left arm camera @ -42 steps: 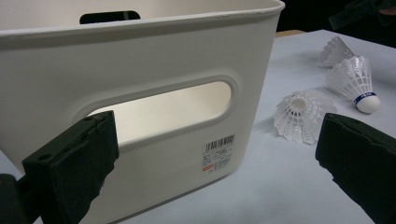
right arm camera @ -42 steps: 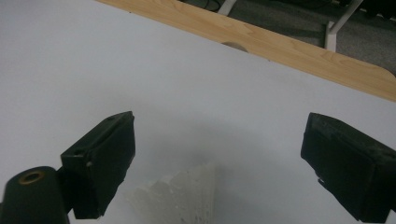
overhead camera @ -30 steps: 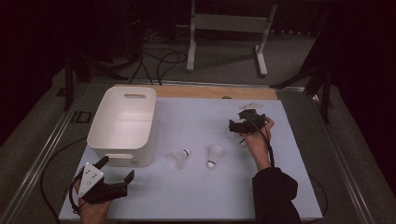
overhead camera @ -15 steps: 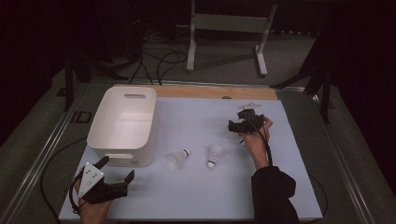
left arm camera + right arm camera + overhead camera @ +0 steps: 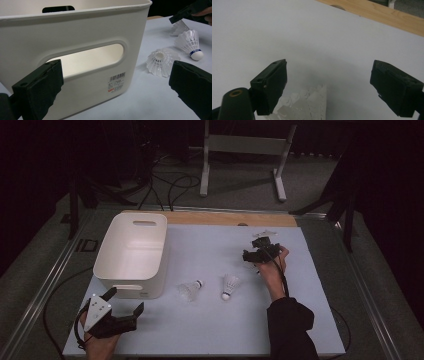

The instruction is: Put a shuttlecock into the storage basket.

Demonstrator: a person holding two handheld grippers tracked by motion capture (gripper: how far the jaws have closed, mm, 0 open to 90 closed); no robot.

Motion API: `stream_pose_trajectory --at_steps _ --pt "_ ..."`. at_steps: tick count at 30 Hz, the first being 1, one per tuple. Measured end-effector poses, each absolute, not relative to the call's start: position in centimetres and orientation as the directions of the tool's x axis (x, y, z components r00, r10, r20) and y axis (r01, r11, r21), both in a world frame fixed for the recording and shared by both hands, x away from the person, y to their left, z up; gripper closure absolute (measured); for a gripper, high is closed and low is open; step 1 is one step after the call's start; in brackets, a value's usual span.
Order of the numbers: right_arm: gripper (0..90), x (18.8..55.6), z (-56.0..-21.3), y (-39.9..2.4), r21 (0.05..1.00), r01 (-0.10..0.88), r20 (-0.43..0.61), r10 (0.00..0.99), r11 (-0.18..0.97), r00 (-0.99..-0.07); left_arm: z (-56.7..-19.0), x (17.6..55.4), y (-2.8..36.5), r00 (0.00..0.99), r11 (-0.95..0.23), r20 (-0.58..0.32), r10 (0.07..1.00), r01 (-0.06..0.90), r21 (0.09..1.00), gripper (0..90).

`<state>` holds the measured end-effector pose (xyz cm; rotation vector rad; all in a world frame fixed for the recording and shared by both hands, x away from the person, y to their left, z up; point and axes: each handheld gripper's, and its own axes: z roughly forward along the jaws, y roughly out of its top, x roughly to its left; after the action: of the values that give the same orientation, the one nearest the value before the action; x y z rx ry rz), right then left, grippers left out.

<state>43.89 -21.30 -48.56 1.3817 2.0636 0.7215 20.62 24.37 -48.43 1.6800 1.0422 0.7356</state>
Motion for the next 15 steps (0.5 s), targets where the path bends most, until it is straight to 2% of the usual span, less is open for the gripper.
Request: stream_pose_trajectory --at_steps 6,15 --pt "16.2 43.8 -48.9 -21.2 0.679 0.654 -0.147 0.935 0.333 -0.324 -48.4 20.6 24.4 0.445 -0.143 -0.004 0.895 0.296 0.945 0.1" --pt "25.4 42.6 -48.2 -21.5 0.657 0.665 -0.173 0.929 0.357 -0.328 -48.4 20.5 24.4 0.443 -0.138 -0.006 0.896 0.293 0.946 0.1"
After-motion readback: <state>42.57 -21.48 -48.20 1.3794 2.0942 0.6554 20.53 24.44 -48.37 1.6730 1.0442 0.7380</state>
